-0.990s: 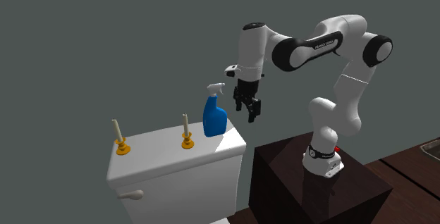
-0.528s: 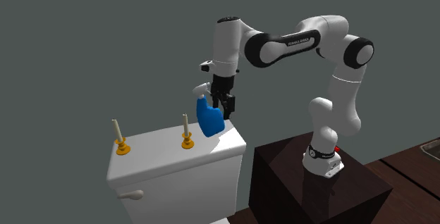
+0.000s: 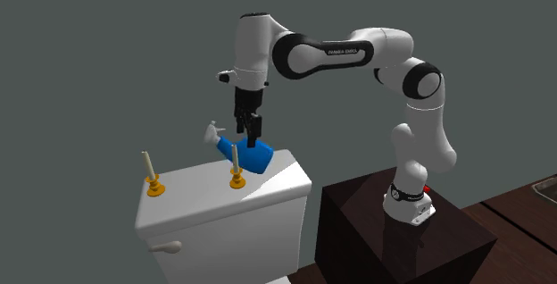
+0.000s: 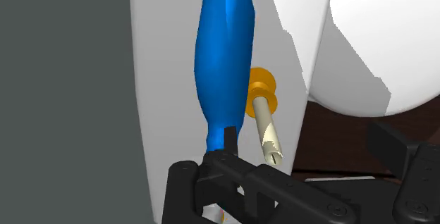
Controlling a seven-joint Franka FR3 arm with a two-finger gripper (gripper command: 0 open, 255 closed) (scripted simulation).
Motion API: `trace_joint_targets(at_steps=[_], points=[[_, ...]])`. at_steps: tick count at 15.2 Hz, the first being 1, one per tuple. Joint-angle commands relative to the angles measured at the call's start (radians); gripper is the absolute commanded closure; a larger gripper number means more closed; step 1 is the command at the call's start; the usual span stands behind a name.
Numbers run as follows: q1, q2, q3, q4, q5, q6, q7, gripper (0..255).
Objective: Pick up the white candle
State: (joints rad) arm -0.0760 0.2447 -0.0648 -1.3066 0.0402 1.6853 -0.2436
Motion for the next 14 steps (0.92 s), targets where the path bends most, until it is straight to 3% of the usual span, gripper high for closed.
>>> trace_joint_targets(at_steps=[1, 2, 3, 10, 12, 13, 14], points=[[-0.011, 0.094, -0.002, 0.154, 0.013, -0.045, -0.012, 0], [-0.018, 0.151, -0.002, 0.248, 0.02, -0.075, -0.015, 0], [-0.018, 0.154, -0.001, 0.252, 0.02, -0.076, -0.015, 0], [-0.013, 0.103, -0.001, 0.07, 0.017, 0.055, -0.019, 0], [-0.013, 0.103, -0.001, 0.07, 0.017, 0.055, -0.019, 0], [-0.013, 0.105, -0.001, 0.074, 0.017, 0.053, -0.019, 255], [-0.013, 0.105, -0.001, 0.074, 0.017, 0.053, -0.019, 255]])
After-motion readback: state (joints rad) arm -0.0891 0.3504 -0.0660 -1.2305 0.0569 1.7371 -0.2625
